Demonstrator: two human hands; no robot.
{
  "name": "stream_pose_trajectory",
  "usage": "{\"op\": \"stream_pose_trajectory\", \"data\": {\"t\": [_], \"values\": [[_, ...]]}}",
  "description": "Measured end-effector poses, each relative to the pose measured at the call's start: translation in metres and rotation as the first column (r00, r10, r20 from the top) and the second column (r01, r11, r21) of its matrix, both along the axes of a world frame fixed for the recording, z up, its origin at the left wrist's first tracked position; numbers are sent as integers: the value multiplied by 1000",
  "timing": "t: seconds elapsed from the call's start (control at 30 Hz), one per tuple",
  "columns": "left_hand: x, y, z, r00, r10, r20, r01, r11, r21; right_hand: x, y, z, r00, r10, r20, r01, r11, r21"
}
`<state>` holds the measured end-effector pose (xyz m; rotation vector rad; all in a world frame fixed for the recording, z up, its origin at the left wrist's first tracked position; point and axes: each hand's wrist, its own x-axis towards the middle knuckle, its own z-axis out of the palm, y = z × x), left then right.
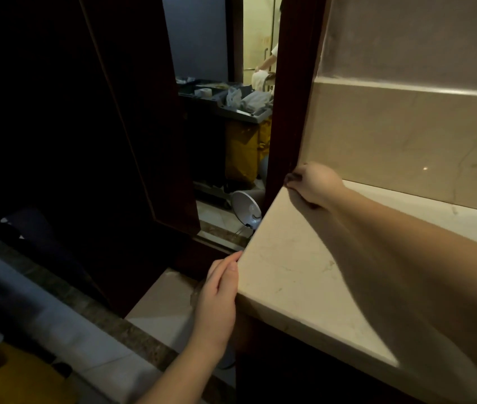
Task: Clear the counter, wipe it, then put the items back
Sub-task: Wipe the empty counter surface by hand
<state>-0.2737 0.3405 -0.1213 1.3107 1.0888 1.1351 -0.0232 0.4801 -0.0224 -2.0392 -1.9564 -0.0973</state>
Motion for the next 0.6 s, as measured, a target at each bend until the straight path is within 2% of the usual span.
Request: {"op": "stream_pose_trajectory", "data": {"t": [0.07, 0.17, 0.2, 0.27, 0.37, 0.4, 0.53, 0.6], "values": [[0, -1, 0, 1000, 2, 14, -2, 1000, -5, -18, -5, 2, 996, 84, -24, -84, 996, -4], [0, 0, -1, 1000, 0, 20, 0, 1000, -5, -41, -49, -12, 938, 346, -29, -346, 938, 0], [0, 0, -1, 1000, -3, 18, 3, 1000, -4, -41, -60, -14, 923, 382, -55, -382, 924, 7], [0, 0, -1, 1000, -11, 17, 11, 1000, 2, -31, -58, -11, 940, 333, -70, -334, 943, 8], [-1, -2, 1, 1000, -16, 15, 16, 1000, 11, -26, -36, 0, 988, 153, -34, -152, 988, 14], [-2, -3, 3, 1000, -20, 9, 20, 1000, 17, -31, -35, 2, 988, 150, -24, -149, 988, 29], [-6, -2, 2, 999, -30, -40, 31, 999, 26, -54, -81, -16, 914, 403, -40, -403, 915, 5], [-5, -2, 1, 999, -34, -25, 35, 999, 36, -45, -92, -12, 913, 402, -64, -404, 915, -17]]}}
